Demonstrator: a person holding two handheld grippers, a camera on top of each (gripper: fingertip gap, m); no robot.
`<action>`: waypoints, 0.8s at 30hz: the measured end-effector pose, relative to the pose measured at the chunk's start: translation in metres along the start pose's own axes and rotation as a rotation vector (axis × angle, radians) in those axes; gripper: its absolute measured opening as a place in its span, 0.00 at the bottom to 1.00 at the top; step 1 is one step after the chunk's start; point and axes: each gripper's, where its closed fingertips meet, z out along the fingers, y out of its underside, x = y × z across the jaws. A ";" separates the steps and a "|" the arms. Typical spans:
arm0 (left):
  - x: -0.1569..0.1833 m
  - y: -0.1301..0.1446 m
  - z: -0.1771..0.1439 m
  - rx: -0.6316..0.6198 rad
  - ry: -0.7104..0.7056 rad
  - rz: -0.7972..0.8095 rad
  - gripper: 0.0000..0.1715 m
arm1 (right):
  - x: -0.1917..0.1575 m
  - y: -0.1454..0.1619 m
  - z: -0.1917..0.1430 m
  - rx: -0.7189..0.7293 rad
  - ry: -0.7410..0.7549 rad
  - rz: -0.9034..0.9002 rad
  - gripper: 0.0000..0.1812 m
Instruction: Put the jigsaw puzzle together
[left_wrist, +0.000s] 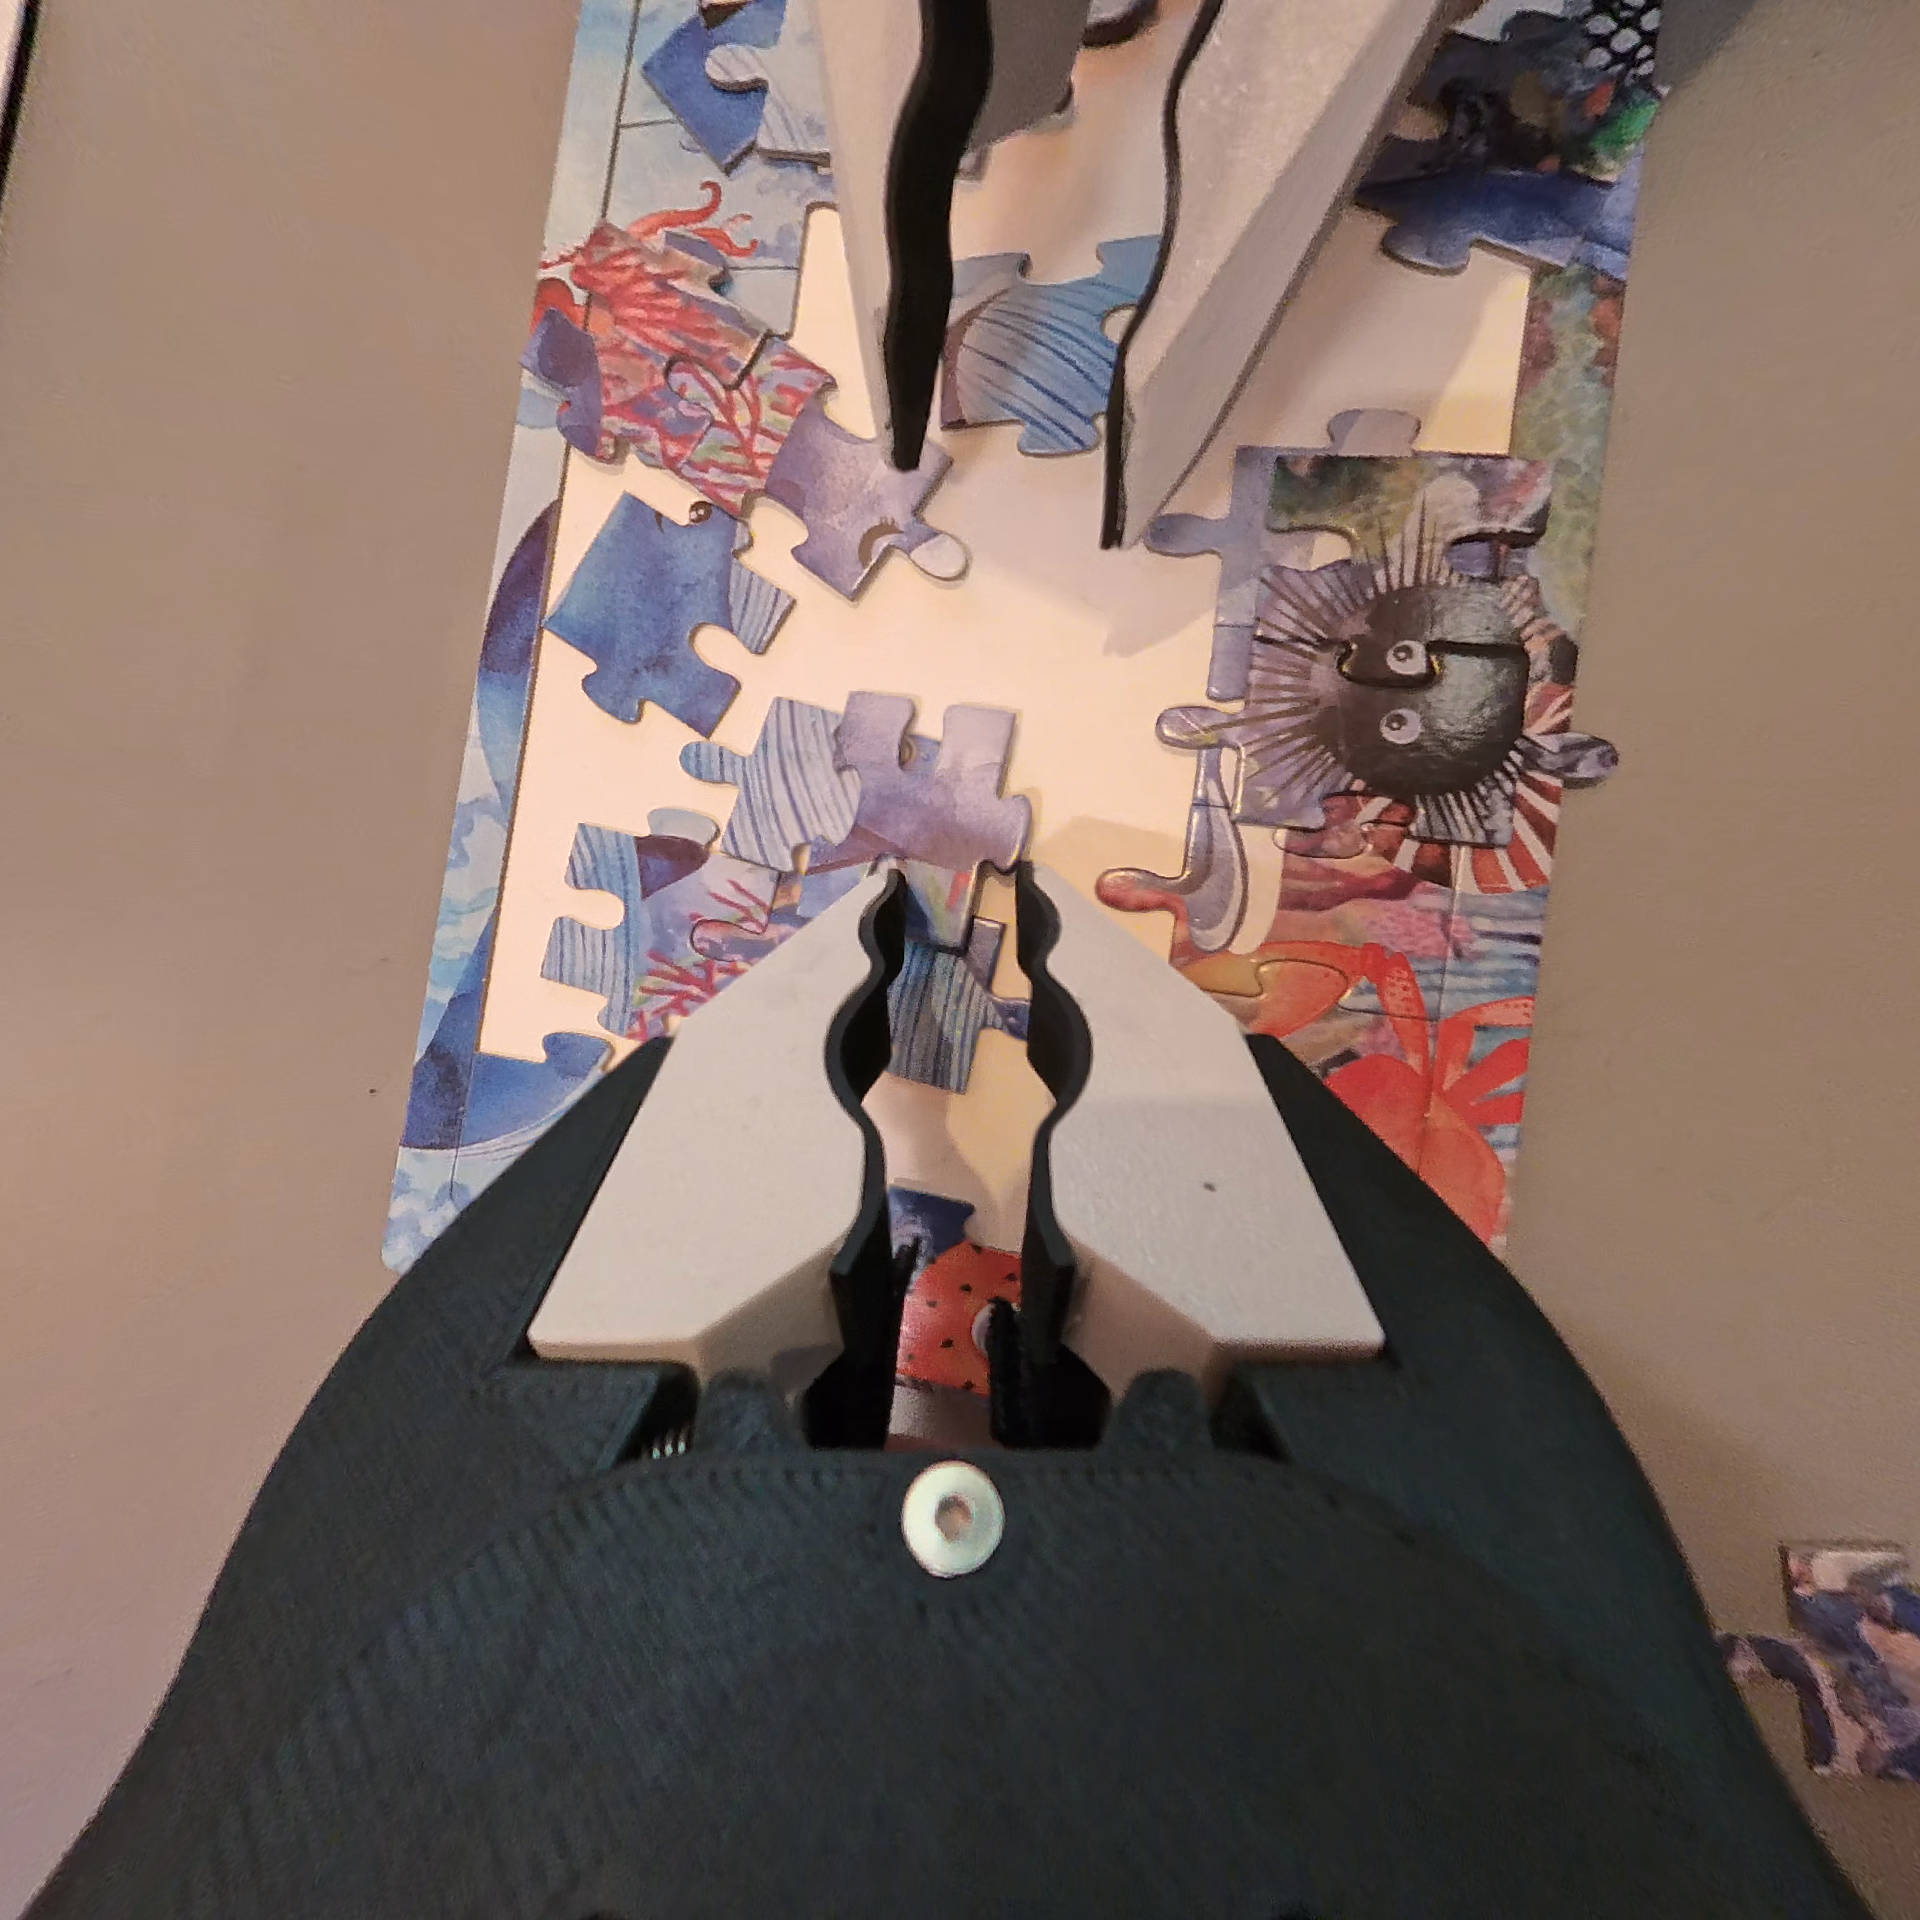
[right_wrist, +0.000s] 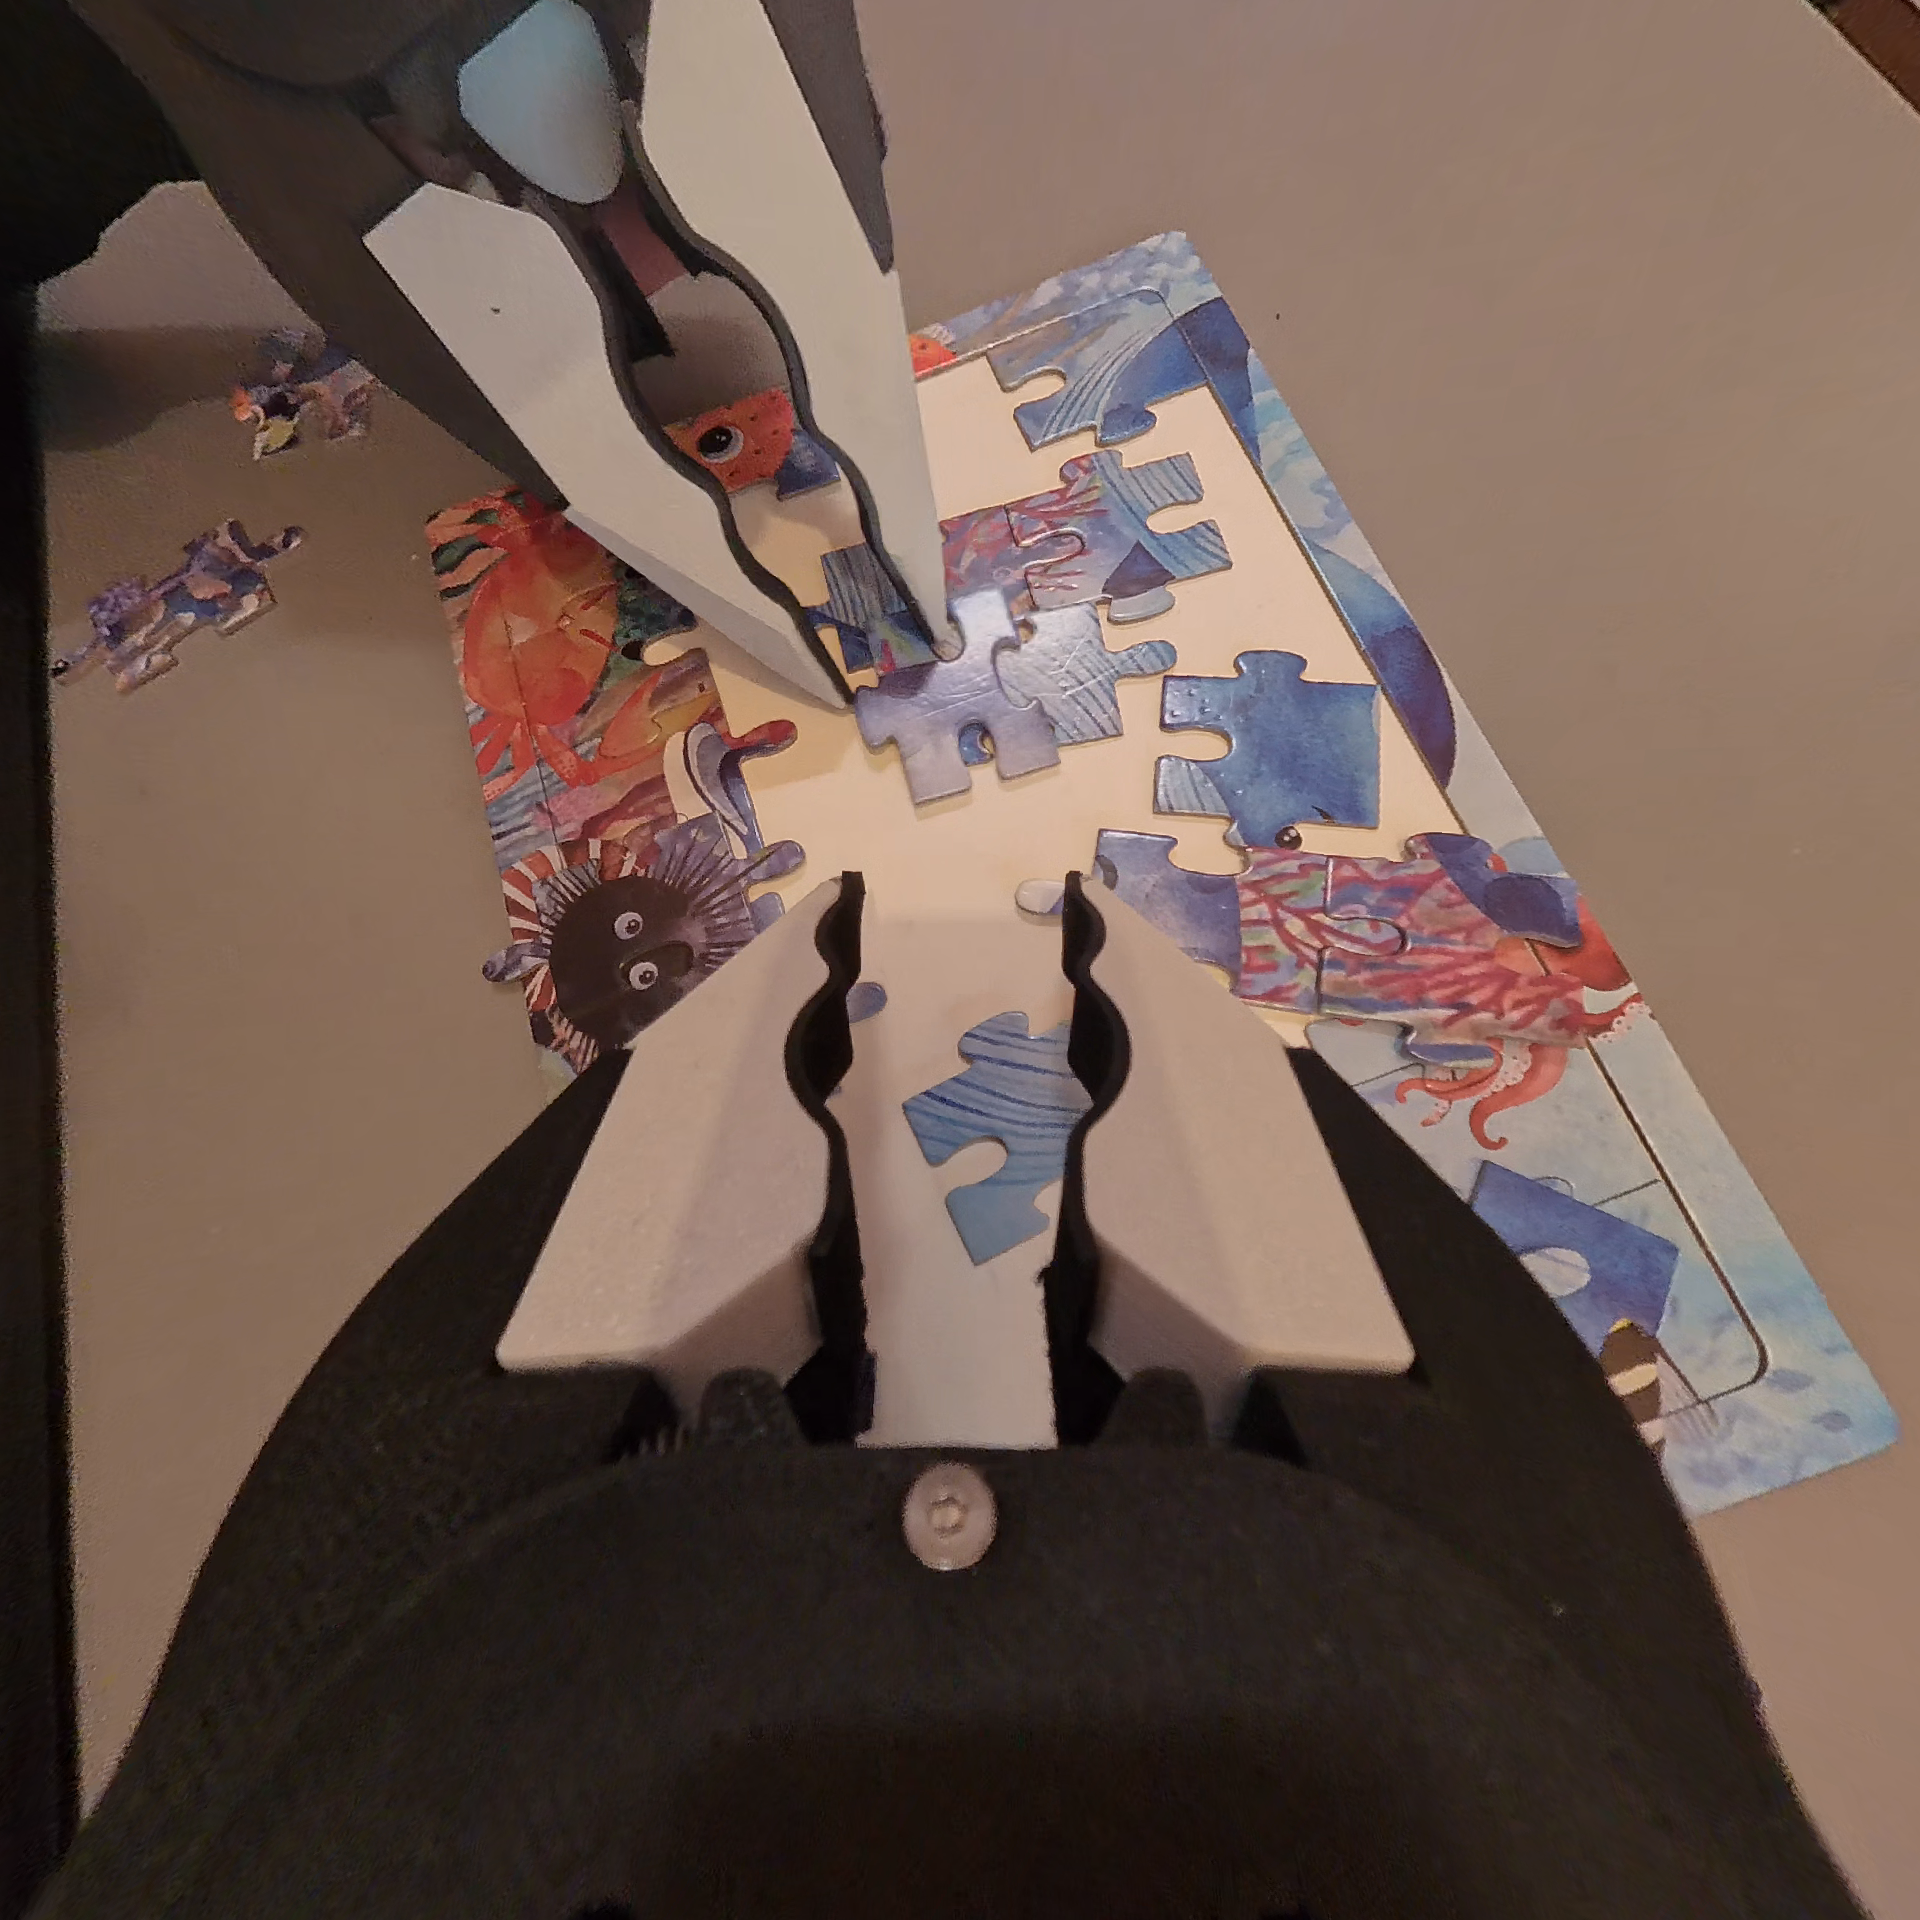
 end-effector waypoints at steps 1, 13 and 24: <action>0.000 0.001 0.000 -0.007 -0.002 0.004 0.11 | 0.001 0.000 -0.001 0.000 0.001 0.002 0.21; 0.016 0.009 -0.036 -0.027 0.078 -0.014 0.06 | 0.001 0.005 -0.002 -0.008 -0.003 0.004 0.19; 0.046 0.037 -0.054 -0.130 0.231 -0.070 0.12 | 0.010 -0.010 -0.017 0.023 -0.006 0.062 0.25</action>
